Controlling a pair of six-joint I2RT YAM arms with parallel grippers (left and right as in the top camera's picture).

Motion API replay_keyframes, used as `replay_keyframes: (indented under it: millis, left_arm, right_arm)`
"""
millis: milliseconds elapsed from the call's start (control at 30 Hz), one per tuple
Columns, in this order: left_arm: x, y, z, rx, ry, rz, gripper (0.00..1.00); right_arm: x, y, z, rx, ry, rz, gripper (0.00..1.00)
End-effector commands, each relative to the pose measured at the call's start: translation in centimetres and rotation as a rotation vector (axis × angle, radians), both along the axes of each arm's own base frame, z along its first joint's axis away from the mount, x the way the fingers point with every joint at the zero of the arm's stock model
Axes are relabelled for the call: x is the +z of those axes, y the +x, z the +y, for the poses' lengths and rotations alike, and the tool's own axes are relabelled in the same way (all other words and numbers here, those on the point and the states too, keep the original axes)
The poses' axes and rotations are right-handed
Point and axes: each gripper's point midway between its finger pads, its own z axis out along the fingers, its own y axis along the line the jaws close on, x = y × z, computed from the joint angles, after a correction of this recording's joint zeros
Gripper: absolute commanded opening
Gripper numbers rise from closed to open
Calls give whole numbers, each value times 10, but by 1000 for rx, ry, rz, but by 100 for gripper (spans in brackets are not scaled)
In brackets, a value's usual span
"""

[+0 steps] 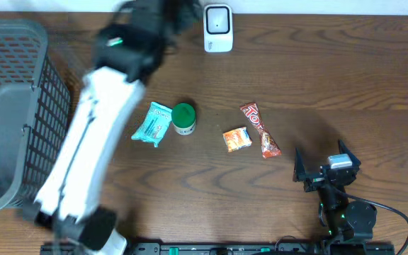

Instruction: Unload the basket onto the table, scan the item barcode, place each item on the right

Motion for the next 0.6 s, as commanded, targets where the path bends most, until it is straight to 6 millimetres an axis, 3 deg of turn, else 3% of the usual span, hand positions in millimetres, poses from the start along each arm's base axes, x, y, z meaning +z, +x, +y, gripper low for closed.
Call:
replay_keyframes:
  millis: [0, 167, 367, 567]
  left_arm:
    - [71, -34, 58, 65, 227, -172, 92]
    - [136, -93, 111, 151, 390, -308, 98]
    - [174, -160, 141, 206, 425, -390, 98]
    - [189, -210, 157, 223, 401, -448, 98]
  right_arm:
    - [-2, 0, 2, 7, 11, 6, 99]
    - [-2, 0, 2, 7, 11, 6, 99]
    - [7, 1, 0, -3, 29, -28, 99]
    - [19, -22, 63, 385, 147, -33, 99]
